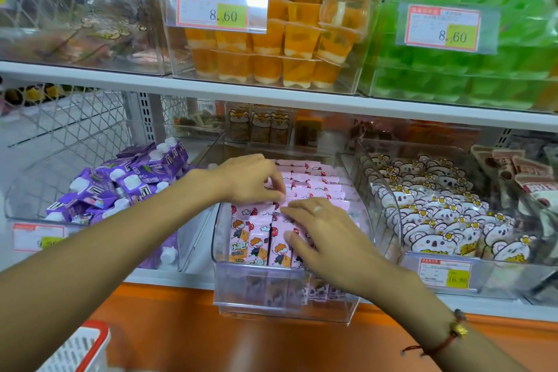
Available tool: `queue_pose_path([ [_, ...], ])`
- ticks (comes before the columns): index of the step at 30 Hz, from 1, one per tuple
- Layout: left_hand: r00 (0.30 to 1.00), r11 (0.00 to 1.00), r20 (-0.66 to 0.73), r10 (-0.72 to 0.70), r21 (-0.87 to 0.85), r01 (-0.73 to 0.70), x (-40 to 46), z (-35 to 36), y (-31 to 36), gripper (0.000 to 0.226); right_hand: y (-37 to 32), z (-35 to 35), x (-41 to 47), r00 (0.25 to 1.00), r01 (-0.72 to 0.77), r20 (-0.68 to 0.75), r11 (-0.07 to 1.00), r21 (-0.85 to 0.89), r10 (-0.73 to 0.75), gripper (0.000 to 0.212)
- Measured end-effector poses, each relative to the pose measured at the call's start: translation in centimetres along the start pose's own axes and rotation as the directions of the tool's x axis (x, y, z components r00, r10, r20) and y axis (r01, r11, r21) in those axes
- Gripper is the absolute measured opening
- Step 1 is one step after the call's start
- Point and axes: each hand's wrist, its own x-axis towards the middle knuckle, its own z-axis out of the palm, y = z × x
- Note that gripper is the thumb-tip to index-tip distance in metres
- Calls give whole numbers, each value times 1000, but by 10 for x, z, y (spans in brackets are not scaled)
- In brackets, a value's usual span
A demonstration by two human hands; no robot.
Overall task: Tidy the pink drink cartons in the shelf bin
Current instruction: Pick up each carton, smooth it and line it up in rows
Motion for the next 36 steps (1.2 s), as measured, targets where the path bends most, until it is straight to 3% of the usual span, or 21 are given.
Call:
queue_pose_path([
  [7,988,995,-118,-101,-23,99,-7,9,13,20,2,-1,-2,999,-30,24,998,47,28,40],
  [10,943,972,-259,-209,-161,171,-9,-2,19,12,4,0,-3,999,-37,25,997,67,35,40],
  [13,843,843,-377,-383,-516,153,-16,-16,24,6,4,0,-4,999,-37,24,997,69,36,41],
  [15,745,650,-412,-524,-759,38,-25,-19,28,9,5,1,-4,999,-32,19,997,70,31,42],
  [17,631,525,-464,-622,-845,-104,-38,-18,33,4,6,3,-3,1000,-27,8,997,77,26,44],
  [21,443,554,-602,-664,-795,-249,-63,-8,39,14,6,5,-3,999,-45,5,996,79,44,51],
  [23,399,561,-626,-670,-779,-279,-73,-3,41,12,2,2,-2,994,-95,-40,985,142,102,61],
  [26,418,535,-617,-666,-787,-308,-82,4,46,8,-10,-8,0,956,-137,-183,901,412,229,65],
  [29,458,474,-584,-670,-811,-343,-85,5,54,6,-28,-16,3,956,-101,-148,757,646,254,55],
  [33,542,392,-551,-634,-834,-388,-85,7,64,6,-46,-14,7,981,-39,-96,658,752,168,36],
  [35,599,393,-532,-598,-846,-360,-86,10,65,9,-46,-13,11,962,-49,-126,608,793,242,23],
  [36,622,401,-518,-587,-854,-332,-86,12,63,12,-45,-14,13,946,-84,-101,534,841,309,20],
])
